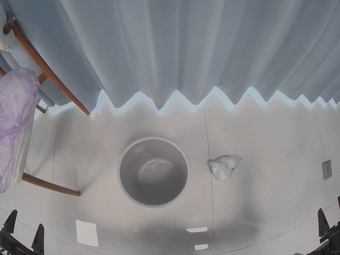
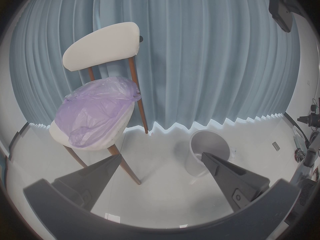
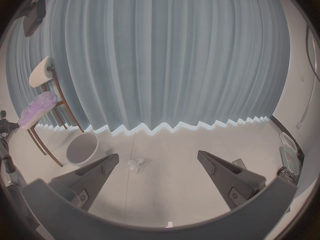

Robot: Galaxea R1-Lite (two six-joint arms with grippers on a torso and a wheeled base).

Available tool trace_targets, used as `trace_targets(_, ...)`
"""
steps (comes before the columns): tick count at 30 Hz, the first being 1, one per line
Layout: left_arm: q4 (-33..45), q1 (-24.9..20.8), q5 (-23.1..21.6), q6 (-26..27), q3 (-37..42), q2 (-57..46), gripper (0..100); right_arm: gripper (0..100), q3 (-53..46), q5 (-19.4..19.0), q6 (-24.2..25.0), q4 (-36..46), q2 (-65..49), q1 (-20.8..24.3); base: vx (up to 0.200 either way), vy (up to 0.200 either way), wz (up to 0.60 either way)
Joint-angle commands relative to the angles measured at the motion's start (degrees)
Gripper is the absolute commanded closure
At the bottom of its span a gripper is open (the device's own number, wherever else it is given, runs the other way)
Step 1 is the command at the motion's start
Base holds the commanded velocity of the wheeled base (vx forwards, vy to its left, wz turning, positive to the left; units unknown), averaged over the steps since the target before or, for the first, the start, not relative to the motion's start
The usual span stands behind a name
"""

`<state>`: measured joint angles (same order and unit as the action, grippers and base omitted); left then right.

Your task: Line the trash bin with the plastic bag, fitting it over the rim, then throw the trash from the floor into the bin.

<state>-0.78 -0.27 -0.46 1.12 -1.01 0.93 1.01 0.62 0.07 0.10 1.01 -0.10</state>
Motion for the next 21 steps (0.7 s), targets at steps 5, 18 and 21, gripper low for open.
trace_targets(5,-0.19,0.0,0.02,0.02,1.01,-0.93,0,0,-0.92,-0.01,0.01,-0.01,-1.01,0.01,0.0,0.0,0.0)
trace_targets(18,-0.19,0.09,-0.5,0.72,1.01,-0.93,0,0,-0.92,-0.01,0.01,-0.01,-1.01,0.01,0.0,0.0,0.0)
trace_targets(21,-0.27,0.09,-1.12,1.87,1.01,-0.93,0,0,-0.92,-0.01,0.01,-0.01,-1.01,0.01,0.0,0.0,0.0)
